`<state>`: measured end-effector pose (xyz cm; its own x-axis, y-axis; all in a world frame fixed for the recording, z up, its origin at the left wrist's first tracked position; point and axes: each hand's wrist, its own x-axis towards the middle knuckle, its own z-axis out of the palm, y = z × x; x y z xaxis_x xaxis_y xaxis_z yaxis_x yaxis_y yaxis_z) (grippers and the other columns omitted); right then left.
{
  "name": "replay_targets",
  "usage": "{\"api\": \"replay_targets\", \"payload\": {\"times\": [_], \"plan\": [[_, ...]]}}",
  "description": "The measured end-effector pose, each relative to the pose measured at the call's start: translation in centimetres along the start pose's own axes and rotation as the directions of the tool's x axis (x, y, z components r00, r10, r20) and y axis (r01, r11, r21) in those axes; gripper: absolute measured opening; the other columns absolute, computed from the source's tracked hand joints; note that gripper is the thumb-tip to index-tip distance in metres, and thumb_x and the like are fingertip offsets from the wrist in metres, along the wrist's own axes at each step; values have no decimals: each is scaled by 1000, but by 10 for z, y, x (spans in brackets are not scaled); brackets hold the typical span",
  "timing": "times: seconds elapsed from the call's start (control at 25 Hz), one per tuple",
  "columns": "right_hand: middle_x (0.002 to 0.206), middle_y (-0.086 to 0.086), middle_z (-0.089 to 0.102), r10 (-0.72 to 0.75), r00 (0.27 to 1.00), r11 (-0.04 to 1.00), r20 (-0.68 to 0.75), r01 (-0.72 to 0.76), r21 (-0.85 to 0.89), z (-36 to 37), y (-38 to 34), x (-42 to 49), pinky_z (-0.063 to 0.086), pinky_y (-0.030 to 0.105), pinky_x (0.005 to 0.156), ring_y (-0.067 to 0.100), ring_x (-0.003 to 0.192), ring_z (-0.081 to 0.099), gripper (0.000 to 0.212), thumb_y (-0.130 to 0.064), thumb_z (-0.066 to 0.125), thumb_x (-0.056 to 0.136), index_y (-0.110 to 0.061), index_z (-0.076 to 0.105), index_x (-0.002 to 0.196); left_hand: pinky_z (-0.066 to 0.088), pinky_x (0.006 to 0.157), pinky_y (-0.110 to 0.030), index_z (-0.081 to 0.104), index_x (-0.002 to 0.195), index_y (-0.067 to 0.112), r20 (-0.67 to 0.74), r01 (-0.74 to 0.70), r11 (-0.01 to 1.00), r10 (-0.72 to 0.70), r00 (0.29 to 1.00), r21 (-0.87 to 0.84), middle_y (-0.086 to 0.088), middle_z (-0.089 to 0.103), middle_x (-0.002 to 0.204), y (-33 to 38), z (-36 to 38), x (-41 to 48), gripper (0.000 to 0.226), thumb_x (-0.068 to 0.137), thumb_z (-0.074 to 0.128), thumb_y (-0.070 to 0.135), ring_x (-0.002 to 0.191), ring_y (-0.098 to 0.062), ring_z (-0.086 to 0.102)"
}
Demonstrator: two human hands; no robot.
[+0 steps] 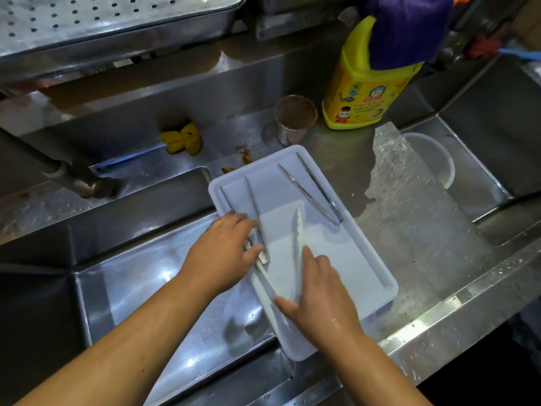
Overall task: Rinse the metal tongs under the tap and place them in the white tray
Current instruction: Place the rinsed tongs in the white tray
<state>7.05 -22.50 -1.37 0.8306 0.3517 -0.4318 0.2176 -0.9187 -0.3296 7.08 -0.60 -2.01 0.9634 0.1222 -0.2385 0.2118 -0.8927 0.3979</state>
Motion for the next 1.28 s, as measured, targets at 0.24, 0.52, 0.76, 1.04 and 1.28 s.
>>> {"api": "replay_targets", "payload": {"times": [0.24,0.52,0.76,1.04,1.28], "plan": [[138,3,42,-75,996,996,52,72,50,4,15,3,52,40,94,28,118,55,95,-56,64,88,-31,6,160,52,92,-39,57,140,29,-5,38,999,-38,999,-30,5,67,129,-4,-10,8,44,99,56,48,119,-20,61],[137,1,46,-174,980,985,93,174,8,-12,26,12,52,39,90,26,115,58,95,-61,59,87,-29,8,161,51,93,-38,55,142,30,17,17,999,-16,1000,-28,7,65,134,-6,-13,6,46,100,56,49,122,-19,60],[144,4,45,-108,994,994,30,108,-17,-17,17,24,50,40,96,27,124,52,105,-61,66,86,-21,7,163,48,101,-36,56,142,30,8,-15,1000,15,1000,-19,7,62,138,-2,-12,4,47,98,60,49,130,-17,55],[151,3,42,-91,996,996,13,91,5,-22,24,23,50,41,101,26,130,50,109,-63,68,84,-24,4,163,43,111,-37,59,140,31,-4,-50,999,51,999,5,8,59,145,-2,-9,1,46,98,61,49,136,-17,49],[146,3,46,-90,995,996,-33,91,8,-14,25,17,51,41,99,26,126,53,102,-63,65,87,-24,9,162,45,110,-41,65,136,31,-11,-10,1000,10,1000,27,6,55,152,-5,-7,1,40,99,56,47,139,-19,49]]}}
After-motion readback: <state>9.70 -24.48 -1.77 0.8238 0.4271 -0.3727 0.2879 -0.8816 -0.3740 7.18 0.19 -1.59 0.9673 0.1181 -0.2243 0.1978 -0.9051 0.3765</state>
